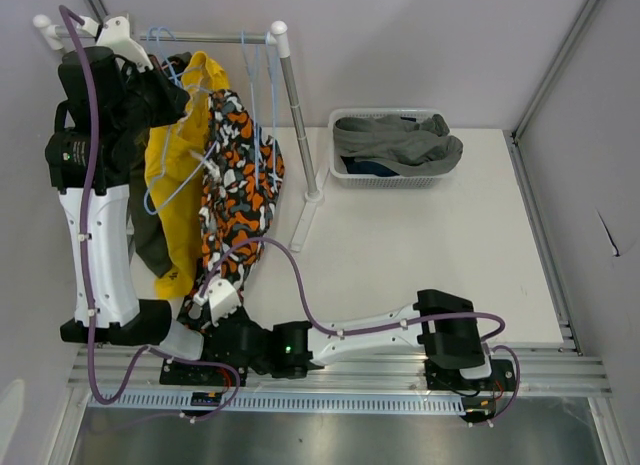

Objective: Remove the shorts from the hanger

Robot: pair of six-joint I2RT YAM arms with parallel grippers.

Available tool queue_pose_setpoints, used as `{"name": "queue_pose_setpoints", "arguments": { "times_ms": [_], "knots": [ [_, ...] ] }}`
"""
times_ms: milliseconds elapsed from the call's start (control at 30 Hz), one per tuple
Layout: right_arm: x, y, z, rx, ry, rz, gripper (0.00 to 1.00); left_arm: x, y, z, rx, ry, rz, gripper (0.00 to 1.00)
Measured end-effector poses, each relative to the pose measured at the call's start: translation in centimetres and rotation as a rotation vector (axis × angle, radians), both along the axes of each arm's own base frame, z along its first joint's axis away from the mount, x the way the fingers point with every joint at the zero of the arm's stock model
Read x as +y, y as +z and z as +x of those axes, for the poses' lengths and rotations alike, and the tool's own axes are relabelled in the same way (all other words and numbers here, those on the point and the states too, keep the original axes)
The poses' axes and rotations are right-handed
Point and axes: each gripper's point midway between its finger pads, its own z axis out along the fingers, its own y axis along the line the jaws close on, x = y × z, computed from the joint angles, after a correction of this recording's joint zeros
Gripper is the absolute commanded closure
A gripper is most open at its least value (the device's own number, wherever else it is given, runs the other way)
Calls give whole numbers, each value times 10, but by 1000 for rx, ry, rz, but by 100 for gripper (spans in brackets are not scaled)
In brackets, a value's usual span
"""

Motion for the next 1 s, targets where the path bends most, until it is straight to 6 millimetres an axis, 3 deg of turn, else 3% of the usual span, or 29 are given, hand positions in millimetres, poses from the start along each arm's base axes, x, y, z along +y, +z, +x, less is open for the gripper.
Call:
{"name": "queue_pose_setpoints", "arguments": {
  "times_ms": [100, 233, 400, 467, 533, 667, 800, 867, 900, 933, 1000],
  "knots": [
    [-8, -23, -13, 5, 13, -66, 100, 2, 0, 1, 2, 7, 0, 100],
    [-9, -25, -21, 8, 15, -67, 100, 3, -3, 0, 16, 10, 1, 100],
    [-10, -23, -2, -8, -12, -71, 100, 3, -9, -2, 20, 3, -2, 100],
    [-8, -19, 17, -25, -33, -76, 100, 1, -13, -5, 5, -7, -6, 100],
    [-1, -8, 52, -40, -66, -65, 100, 0, -29, -17, 15, -13, -12, 100],
    [-2, 35, 164, -86, -206, -11, 100, -2, -65, -54, 40, -30, -23, 100],
    [-44, 85, 274, -121, -375, 44, 100, -2, -91, -91, 46, -29, -29, 100],
    [-65, 96, 300, -125, -428, 57, 100, 0, -91, -101, 30, -21, -27, 100],
    [-73, 97, 304, -123, -440, 58, 100, 1, -89, -104, 20, -19, -26, 100],
    [-80, 92, 300, -114, -438, 51, 100, 2, -86, -105, 6, -12, -24, 100],
    [-92, 72, 269, -86, -403, 10, 100, 6, -79, -104, -9, 7, -17, 100]
  ]
}}
